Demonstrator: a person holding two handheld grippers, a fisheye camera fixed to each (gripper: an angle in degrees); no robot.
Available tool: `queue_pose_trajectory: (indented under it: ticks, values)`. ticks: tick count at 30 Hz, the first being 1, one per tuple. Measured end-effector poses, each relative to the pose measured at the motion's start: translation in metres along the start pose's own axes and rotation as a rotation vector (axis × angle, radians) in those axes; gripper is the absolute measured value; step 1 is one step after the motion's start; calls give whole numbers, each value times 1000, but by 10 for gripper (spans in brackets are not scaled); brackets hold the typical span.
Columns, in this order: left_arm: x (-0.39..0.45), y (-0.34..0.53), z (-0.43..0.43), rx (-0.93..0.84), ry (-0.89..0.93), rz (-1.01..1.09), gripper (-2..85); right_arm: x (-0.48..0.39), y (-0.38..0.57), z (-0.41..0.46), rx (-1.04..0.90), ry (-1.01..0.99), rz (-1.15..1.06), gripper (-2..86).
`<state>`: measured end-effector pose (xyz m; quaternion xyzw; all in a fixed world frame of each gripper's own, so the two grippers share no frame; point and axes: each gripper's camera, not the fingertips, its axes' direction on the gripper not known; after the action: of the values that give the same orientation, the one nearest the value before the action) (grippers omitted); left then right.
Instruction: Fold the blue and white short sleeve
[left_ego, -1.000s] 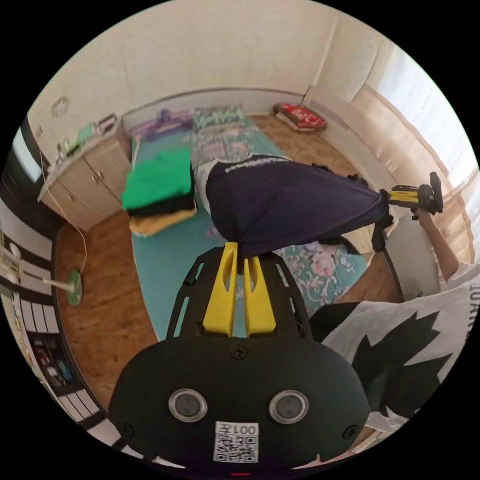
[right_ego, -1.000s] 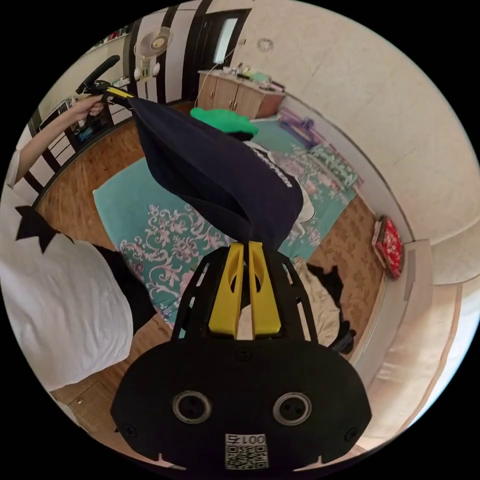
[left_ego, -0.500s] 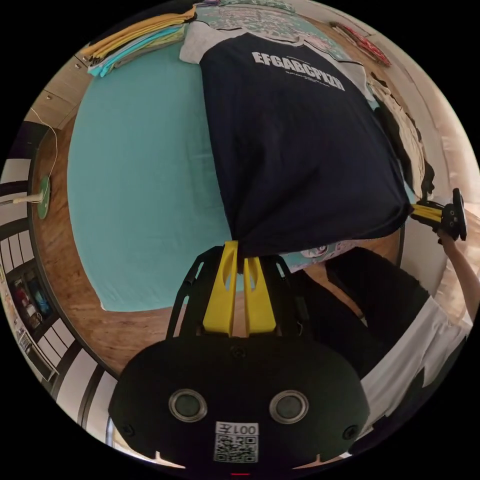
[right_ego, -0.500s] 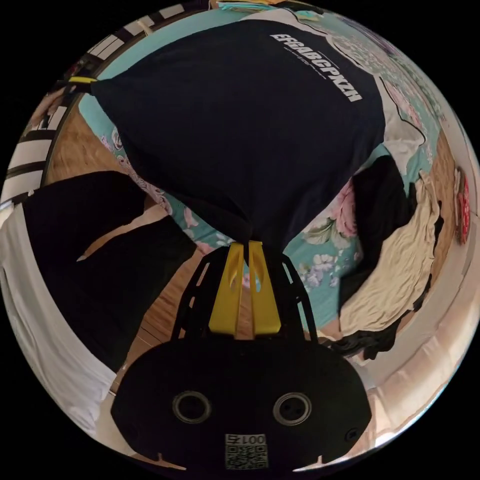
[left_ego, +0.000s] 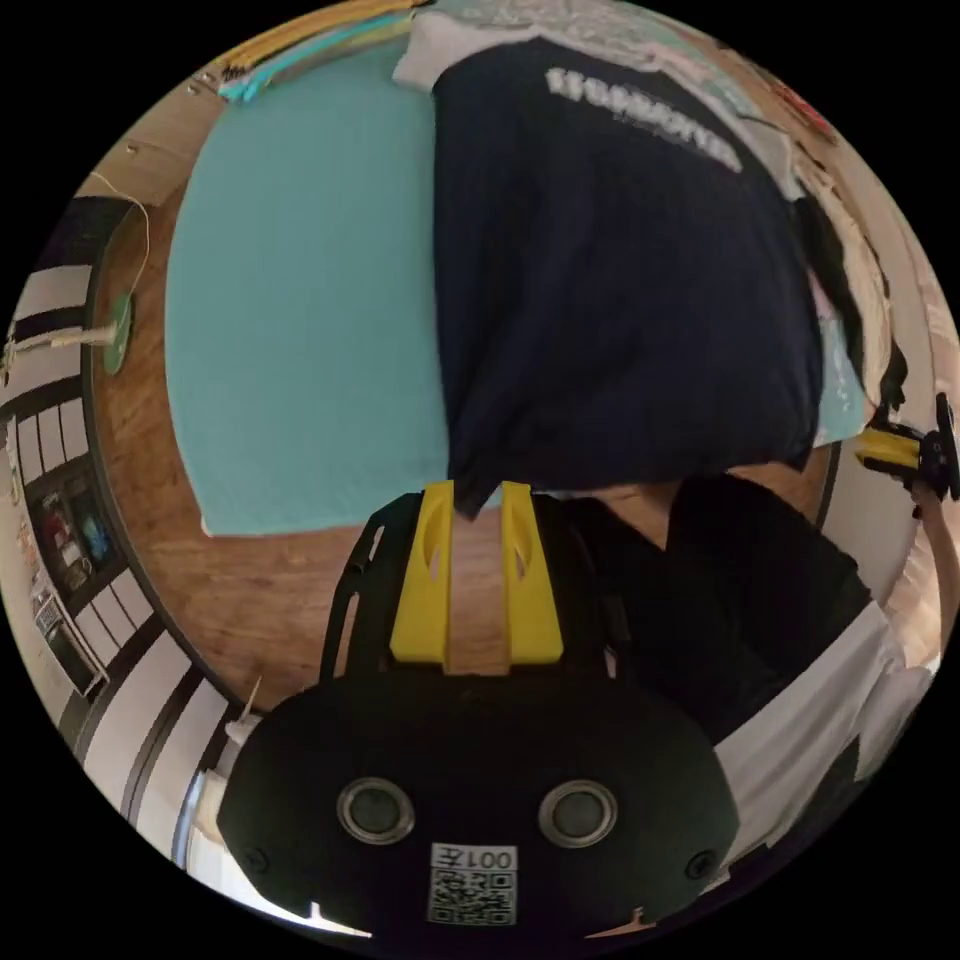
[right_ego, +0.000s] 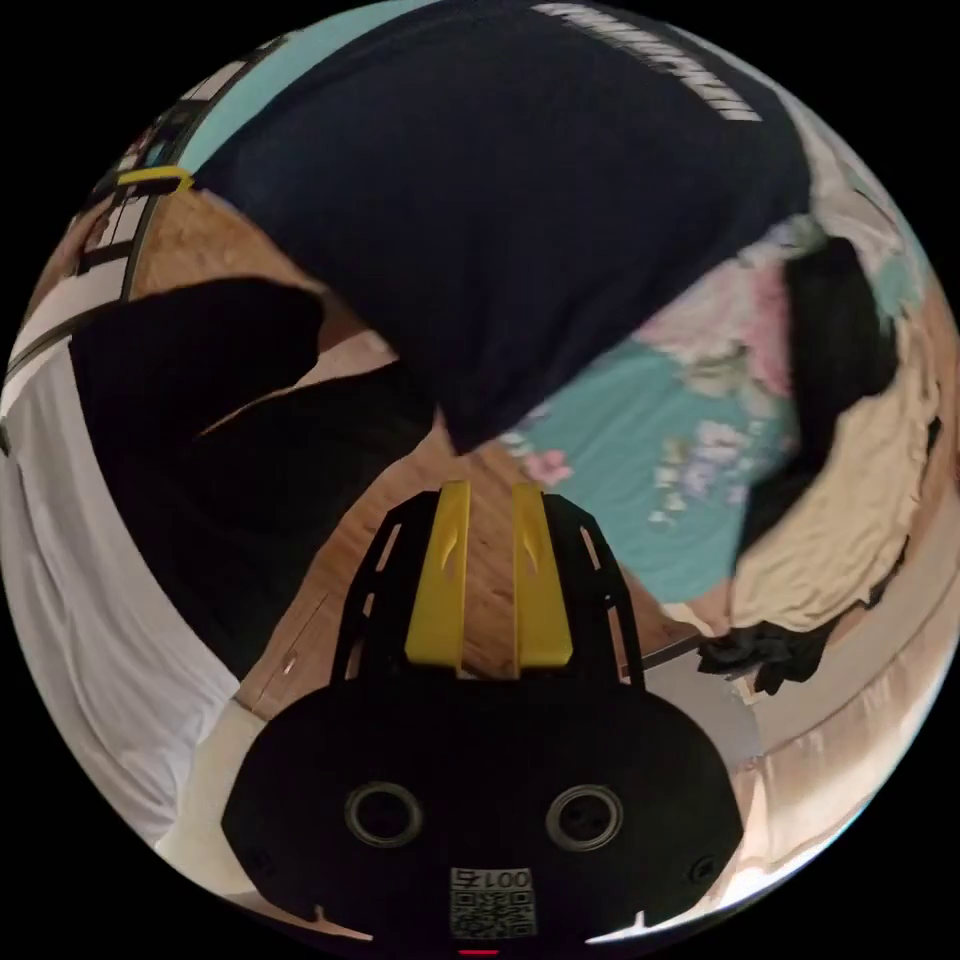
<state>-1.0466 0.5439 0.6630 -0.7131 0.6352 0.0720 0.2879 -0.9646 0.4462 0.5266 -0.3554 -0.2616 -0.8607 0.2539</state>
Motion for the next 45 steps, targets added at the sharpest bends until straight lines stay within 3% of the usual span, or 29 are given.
queue_pose_trajectory:
  ticks: [5, 9, 13, 15, 19, 24, 28, 34, 39, 43, 45]
  values:
    - [86, -136, -72, 270, 38, 243, 60, 178, -18, -97, 346, 196, 215, 77]
    - [184, -296, -118, 436, 133, 446, 61, 348, -83, -126, 517, 96, 320, 106]
    - [282, -398, -142, 439, 109, 632, 62, 449, -134, -123, 550, -27, 306, 133]
    - [335, -435, -144, 413, 10, 745, 62, 491, -160, -110, 507, -135, 218, 143]
    - [371, -463, -133, 367, -111, 743, 60, 529, -170, -80, 461, -245, 117, 113]
    - [367, -465, -151, 510, -21, 636, 46, 561, -120, -70, 605, -413, -20, 36]
    - [383, -482, -170, 472, -57, 615, 42, 577, -66, -83, 632, -397, 58, 25]
    - [407, -517, -215, 415, -73, 597, 52, 601, -2, -88, 667, -584, 190, 19]
    - [442, -563, -298, 652, 1, 962, 155, 605, 15, -74, 760, -609, 169, 19]
    - [471, -629, -329, 492, 92, 1259, 150, 594, 25, -78, 801, -593, 127, 22]
    - [487, -667, -340, 259, 254, 1462, 84, 584, 29, -80, 783, -505, 108, 25]
